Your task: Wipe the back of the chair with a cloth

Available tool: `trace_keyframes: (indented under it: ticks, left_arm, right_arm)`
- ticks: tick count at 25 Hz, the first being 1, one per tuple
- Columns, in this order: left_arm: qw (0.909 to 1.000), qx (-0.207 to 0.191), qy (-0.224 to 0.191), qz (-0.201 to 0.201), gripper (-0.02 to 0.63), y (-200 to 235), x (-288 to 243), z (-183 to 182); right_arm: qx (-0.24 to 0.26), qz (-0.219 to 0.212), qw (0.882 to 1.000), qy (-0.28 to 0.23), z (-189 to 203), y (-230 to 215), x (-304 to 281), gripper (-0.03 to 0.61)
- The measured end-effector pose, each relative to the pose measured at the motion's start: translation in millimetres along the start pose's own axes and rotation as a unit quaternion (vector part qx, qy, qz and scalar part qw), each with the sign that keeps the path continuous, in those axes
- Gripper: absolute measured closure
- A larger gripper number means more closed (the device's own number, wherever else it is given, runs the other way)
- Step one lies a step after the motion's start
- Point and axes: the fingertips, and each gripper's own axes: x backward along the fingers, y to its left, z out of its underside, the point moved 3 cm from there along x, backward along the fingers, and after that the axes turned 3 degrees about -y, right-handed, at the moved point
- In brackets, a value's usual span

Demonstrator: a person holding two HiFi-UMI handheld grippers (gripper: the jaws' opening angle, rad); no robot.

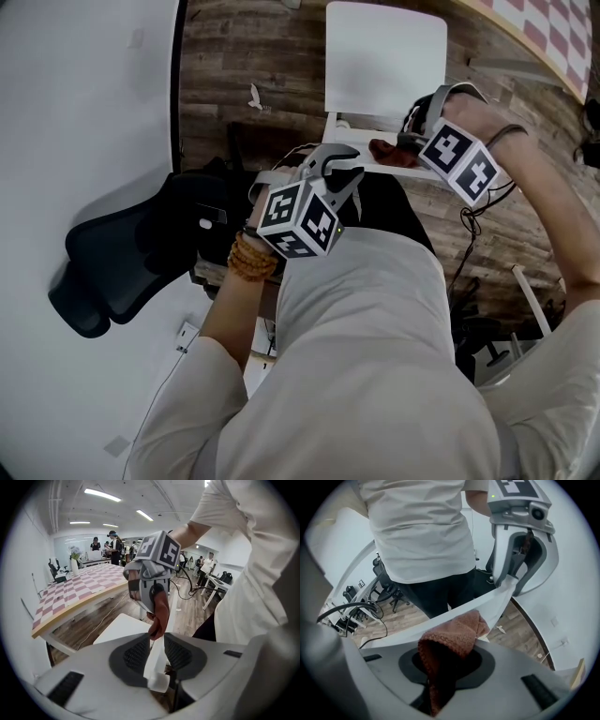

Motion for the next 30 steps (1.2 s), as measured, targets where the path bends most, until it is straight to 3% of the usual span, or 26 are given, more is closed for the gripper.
trace_keyframes:
  ticks: [30]
  left_arm:
    - [0.9998,0.014,-0.009,0.005,0.492,4,-4,-2]
  right_arm:
    - [-0.06,-0.086,0.993,0.048,100,7,-129,0.479]
